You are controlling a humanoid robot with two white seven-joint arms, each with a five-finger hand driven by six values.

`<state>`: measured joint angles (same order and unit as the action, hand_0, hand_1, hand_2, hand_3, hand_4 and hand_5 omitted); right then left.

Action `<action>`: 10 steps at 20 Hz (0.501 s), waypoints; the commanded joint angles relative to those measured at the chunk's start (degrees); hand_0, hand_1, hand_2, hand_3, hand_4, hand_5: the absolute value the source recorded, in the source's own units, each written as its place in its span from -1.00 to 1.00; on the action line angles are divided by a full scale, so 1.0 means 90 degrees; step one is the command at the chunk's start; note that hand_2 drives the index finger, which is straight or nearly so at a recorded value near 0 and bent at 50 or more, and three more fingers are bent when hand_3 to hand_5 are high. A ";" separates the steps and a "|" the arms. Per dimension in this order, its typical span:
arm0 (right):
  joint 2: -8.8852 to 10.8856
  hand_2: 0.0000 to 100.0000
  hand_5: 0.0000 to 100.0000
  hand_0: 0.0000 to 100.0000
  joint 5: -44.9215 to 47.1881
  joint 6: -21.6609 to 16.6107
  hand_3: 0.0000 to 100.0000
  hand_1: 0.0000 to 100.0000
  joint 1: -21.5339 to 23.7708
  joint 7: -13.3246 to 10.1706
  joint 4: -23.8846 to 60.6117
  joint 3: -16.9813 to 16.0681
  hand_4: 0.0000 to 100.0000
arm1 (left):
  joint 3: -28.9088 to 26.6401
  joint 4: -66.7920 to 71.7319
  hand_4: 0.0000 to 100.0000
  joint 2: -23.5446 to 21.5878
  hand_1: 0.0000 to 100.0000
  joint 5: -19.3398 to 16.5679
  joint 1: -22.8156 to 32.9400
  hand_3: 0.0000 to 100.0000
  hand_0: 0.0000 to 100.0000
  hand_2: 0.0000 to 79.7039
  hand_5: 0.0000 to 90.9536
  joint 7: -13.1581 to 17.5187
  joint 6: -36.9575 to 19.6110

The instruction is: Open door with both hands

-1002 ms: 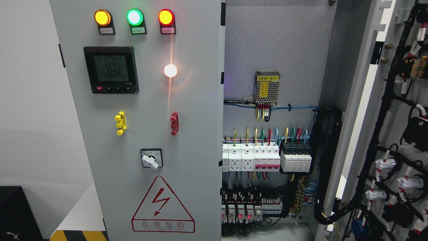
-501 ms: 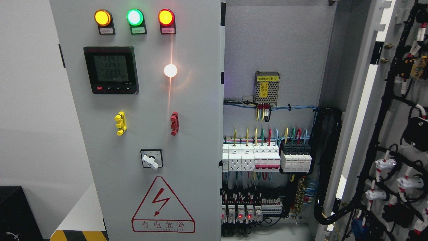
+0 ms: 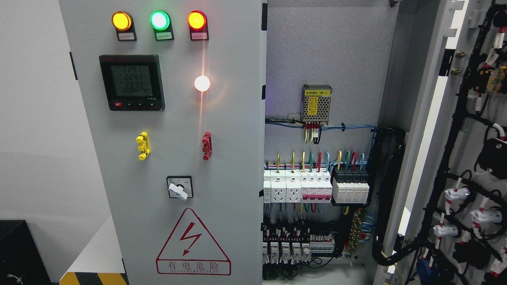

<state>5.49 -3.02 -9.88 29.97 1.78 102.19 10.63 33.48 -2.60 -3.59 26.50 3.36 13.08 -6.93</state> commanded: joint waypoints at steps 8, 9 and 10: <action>0.0250 -1.00 -1.00 -1.00 0.0375 -0.0221 -1.00 -1.00 -0.1003 -0.0061 0.1868 0.0079 -1.00 | -0.1650 0.0387 -1.00 0.0242 -1.00 -0.1391 -0.0051 -1.00 -1.00 -1.00 -1.00 0.0002 -0.0002; 0.0220 -1.00 -1.00 -1.00 0.0385 -0.0211 -1.00 -1.00 -0.1179 -0.0061 0.1868 0.0059 -1.00 | -0.1650 0.0387 -1.00 0.0242 -1.00 -0.1391 -0.0051 -1.00 -1.00 -1.00 -1.00 0.0002 0.0008; 0.0172 -1.00 -1.00 -1.00 0.0394 -0.0211 -1.00 -1.00 -0.1326 -0.0061 0.1868 0.0040 -1.00 | -0.1650 0.0387 -1.00 0.0242 -1.00 -0.1391 -0.0051 -1.00 -1.00 -1.00 -1.00 -0.0008 -0.0002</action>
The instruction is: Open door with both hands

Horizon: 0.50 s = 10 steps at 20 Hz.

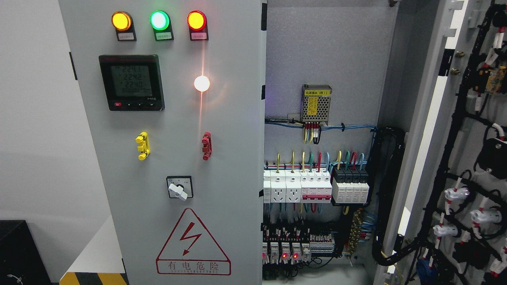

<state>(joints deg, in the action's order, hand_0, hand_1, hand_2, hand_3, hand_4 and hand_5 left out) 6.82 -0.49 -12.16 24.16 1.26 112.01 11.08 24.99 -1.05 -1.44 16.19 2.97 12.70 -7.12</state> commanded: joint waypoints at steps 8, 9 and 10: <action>-0.0356 -1.00 -1.00 -1.00 0.0210 0.0178 -1.00 -1.00 -0.1677 -0.0004 0.0719 -0.0069 -1.00 | -0.1360 0.0195 -1.00 0.0004 -1.00 -0.1085 -0.0008 -1.00 -1.00 -1.00 -1.00 0.0044 0.0030; -0.0425 -1.00 -1.00 -1.00 0.0259 0.0295 -1.00 -1.00 -0.1795 -0.0004 0.0719 -0.0079 -1.00 | -0.1380 0.0195 -1.00 0.0004 -1.00 -0.1086 -0.0008 -1.00 -1.00 -1.00 -1.00 0.0034 0.0030; -0.0484 -1.00 -1.00 -1.00 0.0278 0.0403 -1.00 -1.00 -0.1902 -0.0004 0.0719 -0.0079 -1.00 | -0.1390 0.0195 -1.00 0.0004 -1.00 -0.1086 -0.0008 -1.00 -1.00 -1.00 -1.00 0.0044 0.0030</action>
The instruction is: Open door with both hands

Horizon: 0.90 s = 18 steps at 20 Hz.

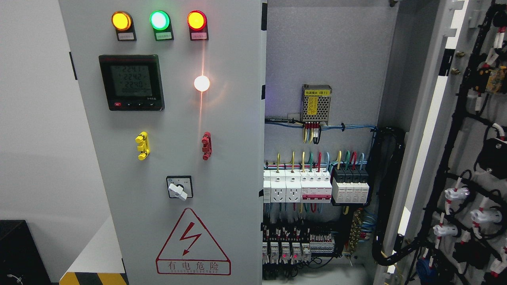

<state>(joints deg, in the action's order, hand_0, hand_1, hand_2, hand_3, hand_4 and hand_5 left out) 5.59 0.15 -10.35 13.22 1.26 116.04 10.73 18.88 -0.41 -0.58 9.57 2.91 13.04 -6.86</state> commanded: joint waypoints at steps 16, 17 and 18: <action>-0.0699 -1.00 -1.00 -1.00 0.0237 0.1872 -1.00 -1.00 -0.2532 -0.0003 -0.0138 -0.0070 -1.00 | -0.0633 0.0153 -1.00 0.0025 -1.00 -0.0389 -0.0030 -1.00 -1.00 -1.00 -1.00 -0.0110 0.0020; -0.0767 -1.00 -1.00 -1.00 0.0237 0.1882 -1.00 -1.00 -0.2639 -0.0003 -0.0207 -0.0060 -1.00 | -0.0633 0.0153 -1.00 0.0025 -1.00 -0.0389 -0.0030 -1.00 -1.00 -1.00 -1.00 -0.0198 0.0011; -0.0777 -1.00 -1.00 -1.00 0.0237 0.1882 -1.00 -1.00 -0.2776 -0.0003 -0.0304 -0.0060 -1.00 | -0.0643 0.0143 -1.00 0.0015 -1.00 -0.0389 -0.0030 -1.00 -1.00 -1.00 -1.00 -0.0256 0.0001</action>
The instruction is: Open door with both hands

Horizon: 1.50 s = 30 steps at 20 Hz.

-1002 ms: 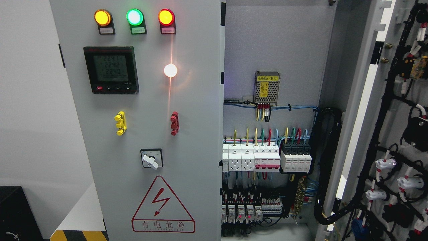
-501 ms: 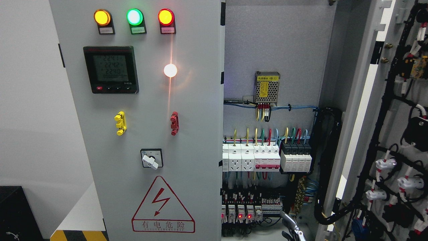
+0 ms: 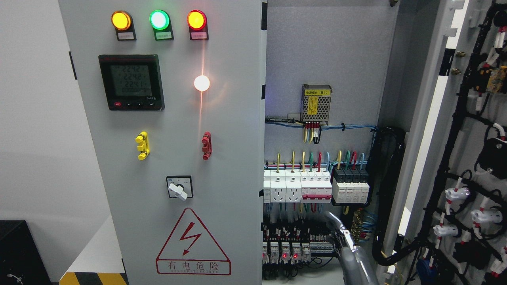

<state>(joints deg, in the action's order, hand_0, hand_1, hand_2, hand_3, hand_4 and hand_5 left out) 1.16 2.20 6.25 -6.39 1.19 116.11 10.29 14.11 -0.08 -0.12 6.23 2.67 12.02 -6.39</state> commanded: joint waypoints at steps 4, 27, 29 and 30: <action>-0.0295 -1.00 -1.00 -1.00 0.0010 0.0077 -1.00 -1.00 -0.1027 0.0004 -0.0790 0.0047 -1.00 | -0.0112 0.0116 -1.00 -0.0026 -1.00 -0.0009 -0.0003 -1.00 -1.00 -1.00 -1.00 -0.0174 -0.0052; -0.0481 -1.00 -1.00 -1.00 0.0780 0.0624 -1.00 -1.00 -0.2591 0.0083 -0.2246 0.0155 -1.00 | -0.0161 0.0067 -1.00 -0.0016 -1.00 0.0059 -0.0101 -1.00 -1.00 -1.00 -1.00 -0.0662 -0.0062; -0.0471 -1.00 -1.00 -1.00 0.0908 0.0789 -1.00 -1.00 -0.2659 0.0083 -0.2246 0.0155 -1.00 | -0.0161 0.0067 -1.00 -0.0007 -1.00 0.0059 -0.0140 -1.00 -1.00 -1.00 -1.00 -0.0662 -0.0062; -0.0471 -1.00 -1.00 -1.00 0.0937 0.0858 -1.00 -1.00 -0.2679 0.0083 -0.2246 0.0155 -1.00 | -0.0161 0.0067 -1.00 0.0003 -1.00 0.0059 -0.0159 -1.00 -1.00 -1.00 -1.00 -0.0662 -0.0062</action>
<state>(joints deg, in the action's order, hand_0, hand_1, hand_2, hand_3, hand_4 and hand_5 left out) -2.68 8.15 12.80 -28.69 1.92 100.02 11.39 12.92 0.00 -0.01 6.59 0.07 6.02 -6.87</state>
